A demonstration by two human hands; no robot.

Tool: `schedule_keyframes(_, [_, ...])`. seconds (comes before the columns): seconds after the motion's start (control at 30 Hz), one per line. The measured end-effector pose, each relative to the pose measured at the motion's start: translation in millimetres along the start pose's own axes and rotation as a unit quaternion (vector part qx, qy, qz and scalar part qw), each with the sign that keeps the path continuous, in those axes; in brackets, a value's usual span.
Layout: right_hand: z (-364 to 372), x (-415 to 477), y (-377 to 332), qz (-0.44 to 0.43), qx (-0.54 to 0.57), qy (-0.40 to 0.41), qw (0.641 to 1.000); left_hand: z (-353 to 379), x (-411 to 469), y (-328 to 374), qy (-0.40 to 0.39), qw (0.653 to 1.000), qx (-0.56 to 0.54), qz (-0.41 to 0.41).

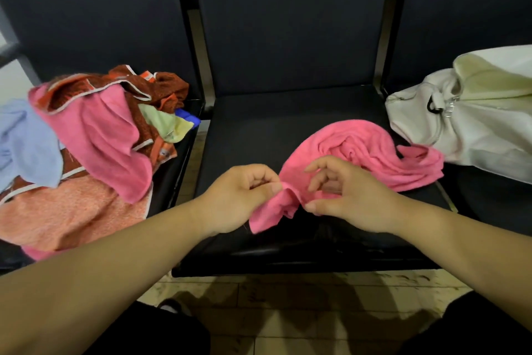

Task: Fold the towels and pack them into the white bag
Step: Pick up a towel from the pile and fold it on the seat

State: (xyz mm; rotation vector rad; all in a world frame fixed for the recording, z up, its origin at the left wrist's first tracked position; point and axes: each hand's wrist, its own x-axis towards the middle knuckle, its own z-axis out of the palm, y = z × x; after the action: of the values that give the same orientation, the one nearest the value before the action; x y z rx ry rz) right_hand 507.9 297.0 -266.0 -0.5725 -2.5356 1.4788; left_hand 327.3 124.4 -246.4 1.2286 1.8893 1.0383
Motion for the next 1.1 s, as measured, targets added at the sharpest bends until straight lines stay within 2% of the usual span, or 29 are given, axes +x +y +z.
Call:
schedule_keyframes(0.1, [2.2, -1.1, -24.3, -0.009, 0.083, -0.006, 0.997, -1.1, -2.9, 19.6, 0.040, 0.998, -0.050, 0.023])
schedule_keyframes(0.23, [4.8, -0.2, -32.1, -0.013, 0.081, 0.031, 0.996, -2.9, -1.9, 41.3, 0.081, 0.991, -0.099, 0.037])
schedule_keyframes(0.3, [-2.9, -0.1, -34.4, -0.020, 0.074, 0.034, 0.996, -12.7, 1.0, 43.8, 0.046, 0.991, -0.125, 0.023])
schedule_keyframes(0.4, [-26.3, -2.6, -40.3, -0.032, 0.122, 0.024, 0.992, -32.9, 6.4, 36.8, -0.024, 0.988, -0.153, -0.014])
schedule_keyframes(0.47, [-42.7, -5.0, -44.9, -0.039, 0.165, 0.032, 0.985, -40.6, 10.2, 32.9, -0.029, 0.982, -0.184, -0.014])
schedule_keyframes(0.63, [-64.4, -7.4, -54.0, -0.040, 0.193, 0.062, 0.978, -35.9, 18.4, 47.5, 0.073, 0.950, -0.303, 0.011])
schedule_keyframes(0.9, [-50.4, 2.5, -67.4, -0.046, 0.176, 0.083, 0.980, -9.8, 16.2, 82.6, 0.132, 0.974, -0.147, 0.115])
schedule_keyframes(1.1, [-54.2, 4.3, -73.4, -0.082, 0.203, 0.099, 0.971, -8.9, 17.5, 84.1, 0.135, 0.981, -0.041, 0.135])
